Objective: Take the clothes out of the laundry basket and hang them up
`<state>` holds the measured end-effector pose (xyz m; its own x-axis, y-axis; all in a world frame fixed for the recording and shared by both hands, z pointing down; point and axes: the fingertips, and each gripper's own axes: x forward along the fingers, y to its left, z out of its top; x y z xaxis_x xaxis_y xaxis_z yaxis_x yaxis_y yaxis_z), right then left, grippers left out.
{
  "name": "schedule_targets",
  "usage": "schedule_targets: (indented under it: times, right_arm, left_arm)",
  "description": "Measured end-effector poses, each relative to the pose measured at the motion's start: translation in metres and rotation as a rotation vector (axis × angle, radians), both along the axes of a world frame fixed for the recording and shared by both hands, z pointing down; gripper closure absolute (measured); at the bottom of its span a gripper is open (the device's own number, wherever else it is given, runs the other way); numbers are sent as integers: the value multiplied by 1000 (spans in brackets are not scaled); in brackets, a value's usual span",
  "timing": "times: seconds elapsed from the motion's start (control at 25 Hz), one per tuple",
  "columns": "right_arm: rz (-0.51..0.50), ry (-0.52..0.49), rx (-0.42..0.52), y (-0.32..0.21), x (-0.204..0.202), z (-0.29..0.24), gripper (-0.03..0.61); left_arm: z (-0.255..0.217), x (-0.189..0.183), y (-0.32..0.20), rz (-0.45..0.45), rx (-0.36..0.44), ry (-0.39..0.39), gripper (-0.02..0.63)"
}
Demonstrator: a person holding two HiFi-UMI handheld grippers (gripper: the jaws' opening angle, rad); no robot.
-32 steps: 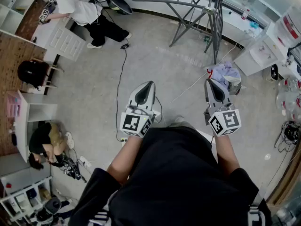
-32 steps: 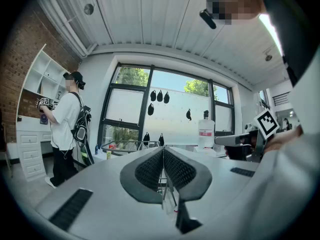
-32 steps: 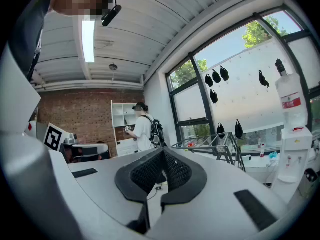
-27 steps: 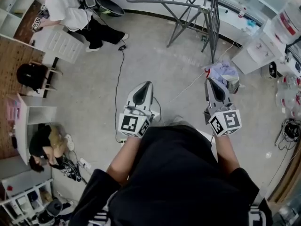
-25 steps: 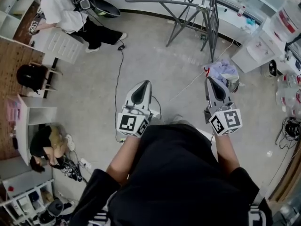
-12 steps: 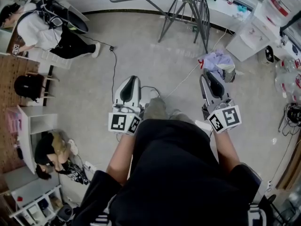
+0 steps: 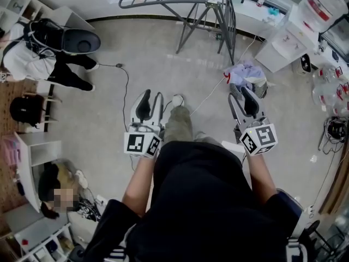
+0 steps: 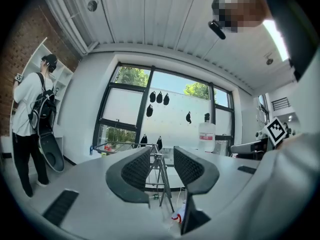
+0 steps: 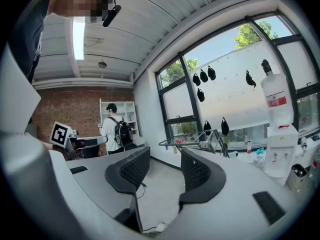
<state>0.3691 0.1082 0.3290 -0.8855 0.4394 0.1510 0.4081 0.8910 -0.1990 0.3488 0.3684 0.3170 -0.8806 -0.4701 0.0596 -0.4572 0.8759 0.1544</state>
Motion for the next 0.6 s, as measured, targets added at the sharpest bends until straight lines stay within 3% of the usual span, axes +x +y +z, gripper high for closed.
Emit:
schedule_targets:
  times: [0.28, 0.6]
  right_arm:
    - [39, 70, 41, 2, -54, 19, 411]
    - [78, 110, 89, 27, -152, 22, 408]
  left_arm:
    - [28, -66, 4, 39, 19, 47, 479]
    - [57, -164, 15, 116, 60, 132, 474]
